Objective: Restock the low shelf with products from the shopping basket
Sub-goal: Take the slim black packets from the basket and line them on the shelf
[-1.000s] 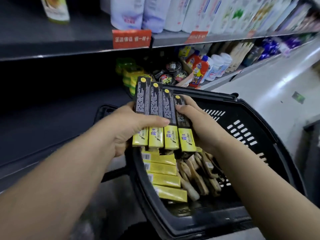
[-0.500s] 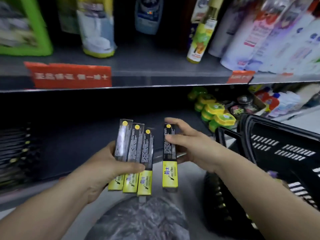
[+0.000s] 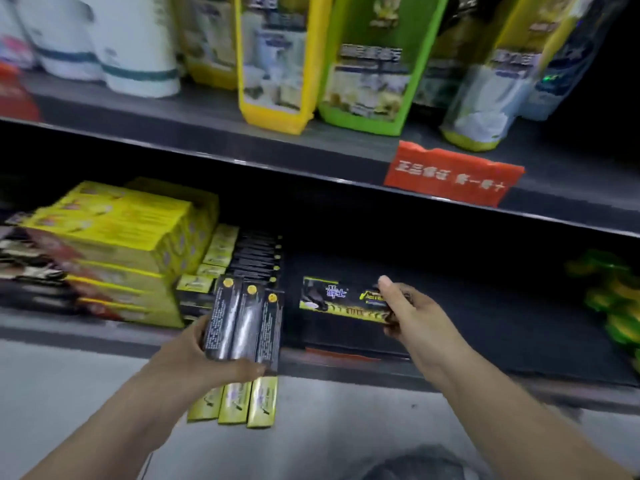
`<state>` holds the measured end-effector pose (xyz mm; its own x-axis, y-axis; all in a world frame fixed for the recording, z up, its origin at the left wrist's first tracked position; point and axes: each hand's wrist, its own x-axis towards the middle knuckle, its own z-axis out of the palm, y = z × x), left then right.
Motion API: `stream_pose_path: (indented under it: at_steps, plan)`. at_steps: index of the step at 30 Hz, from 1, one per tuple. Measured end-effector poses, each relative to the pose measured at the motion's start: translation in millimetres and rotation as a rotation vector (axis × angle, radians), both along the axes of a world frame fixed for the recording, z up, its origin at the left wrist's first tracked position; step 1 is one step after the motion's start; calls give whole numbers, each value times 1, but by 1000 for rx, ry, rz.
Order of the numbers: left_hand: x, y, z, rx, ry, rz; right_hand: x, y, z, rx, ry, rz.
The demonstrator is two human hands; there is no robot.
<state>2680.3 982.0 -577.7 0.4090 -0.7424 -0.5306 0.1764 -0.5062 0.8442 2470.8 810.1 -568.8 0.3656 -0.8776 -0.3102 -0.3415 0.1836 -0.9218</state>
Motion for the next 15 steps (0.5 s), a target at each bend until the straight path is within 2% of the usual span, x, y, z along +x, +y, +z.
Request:
stream_pose_path:
  at_steps: [6,9,15]
  plan:
    - [30,42,-18,-115,-43,258,96,7,-21,-186,-178,98]
    - [31,44,-28,-127,-34,339,128,3,-30,-313,-115,194]
    - [38,35,-36,-179,-2,428,152,2,-41,-298,101,483]
